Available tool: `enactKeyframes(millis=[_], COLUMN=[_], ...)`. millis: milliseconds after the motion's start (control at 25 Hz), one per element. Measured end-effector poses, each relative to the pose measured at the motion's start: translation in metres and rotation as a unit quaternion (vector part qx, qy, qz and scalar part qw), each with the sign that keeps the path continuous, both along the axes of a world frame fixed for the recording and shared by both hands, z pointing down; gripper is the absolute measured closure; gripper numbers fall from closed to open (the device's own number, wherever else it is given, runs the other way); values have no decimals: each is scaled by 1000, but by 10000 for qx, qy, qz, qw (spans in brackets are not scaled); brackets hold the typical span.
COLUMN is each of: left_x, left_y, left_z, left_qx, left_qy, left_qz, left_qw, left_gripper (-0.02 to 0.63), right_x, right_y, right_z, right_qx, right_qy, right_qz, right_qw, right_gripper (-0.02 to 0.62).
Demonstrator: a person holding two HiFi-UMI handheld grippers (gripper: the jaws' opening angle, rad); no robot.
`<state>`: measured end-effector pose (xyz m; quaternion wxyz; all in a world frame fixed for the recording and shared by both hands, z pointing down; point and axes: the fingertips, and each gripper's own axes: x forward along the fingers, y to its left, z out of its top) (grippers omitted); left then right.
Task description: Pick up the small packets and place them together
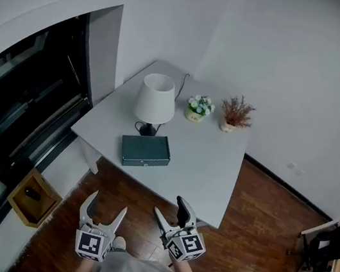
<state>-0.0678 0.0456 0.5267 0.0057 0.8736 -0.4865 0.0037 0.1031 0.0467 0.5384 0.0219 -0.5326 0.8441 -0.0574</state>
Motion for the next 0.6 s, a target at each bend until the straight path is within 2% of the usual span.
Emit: enactKeyframes(millis=[240, 400, 600], left_x=[-21, -19, -11], left_y=[-42, -59, -89], left_z=[13, 17, 19], left_qx=[-138, -243, -269], left_qy=[-125, -81, -78], left_qz=[155, 157, 42], left_qw=[9997, 9995, 9996], left_gripper=[261, 261, 261], right_x=[-13, -9, -7], right_y=[-46, -66, -101], right_z=[8, 22, 44], right_qx=[-162, -386, -728], right_qy=[-40, -47, -72], right_qz=[57, 67, -170], right_qw=[9998, 9992, 9972], right_gripper=[238, 238, 239])
